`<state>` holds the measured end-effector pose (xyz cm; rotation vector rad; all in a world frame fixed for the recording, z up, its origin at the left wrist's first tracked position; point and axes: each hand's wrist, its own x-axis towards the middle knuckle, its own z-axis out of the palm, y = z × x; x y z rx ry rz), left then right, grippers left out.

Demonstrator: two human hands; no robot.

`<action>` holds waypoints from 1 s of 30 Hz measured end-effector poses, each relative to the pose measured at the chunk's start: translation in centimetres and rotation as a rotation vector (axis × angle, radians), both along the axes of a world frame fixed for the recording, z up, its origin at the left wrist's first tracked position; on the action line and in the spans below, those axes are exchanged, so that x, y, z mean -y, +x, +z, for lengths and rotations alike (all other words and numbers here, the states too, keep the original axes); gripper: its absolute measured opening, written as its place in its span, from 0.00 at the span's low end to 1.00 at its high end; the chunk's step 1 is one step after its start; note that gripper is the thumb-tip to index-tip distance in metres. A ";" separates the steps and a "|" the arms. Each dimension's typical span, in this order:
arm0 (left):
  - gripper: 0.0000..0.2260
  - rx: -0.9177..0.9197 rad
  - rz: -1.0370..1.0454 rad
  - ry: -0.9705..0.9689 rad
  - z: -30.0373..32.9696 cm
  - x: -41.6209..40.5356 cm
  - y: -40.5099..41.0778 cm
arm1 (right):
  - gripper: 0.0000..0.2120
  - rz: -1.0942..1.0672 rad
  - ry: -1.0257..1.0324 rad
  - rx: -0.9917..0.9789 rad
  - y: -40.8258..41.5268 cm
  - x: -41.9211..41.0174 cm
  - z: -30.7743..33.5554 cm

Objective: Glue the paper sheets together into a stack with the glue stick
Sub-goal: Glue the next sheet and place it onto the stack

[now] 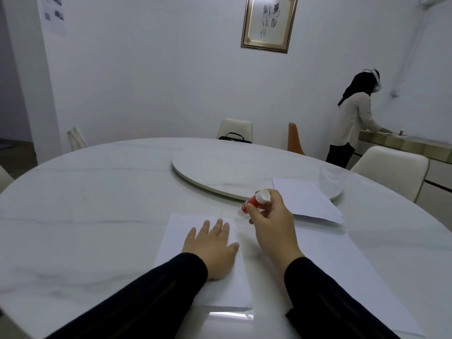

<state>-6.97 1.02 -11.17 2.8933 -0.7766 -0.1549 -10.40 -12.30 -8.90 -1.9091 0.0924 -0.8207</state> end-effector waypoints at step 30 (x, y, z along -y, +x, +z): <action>0.25 0.035 -0.104 -0.052 -0.5 -2.5 1.7 | 0.04 0.100 -0.345 -0.180 -2.2 -1.0 -0.5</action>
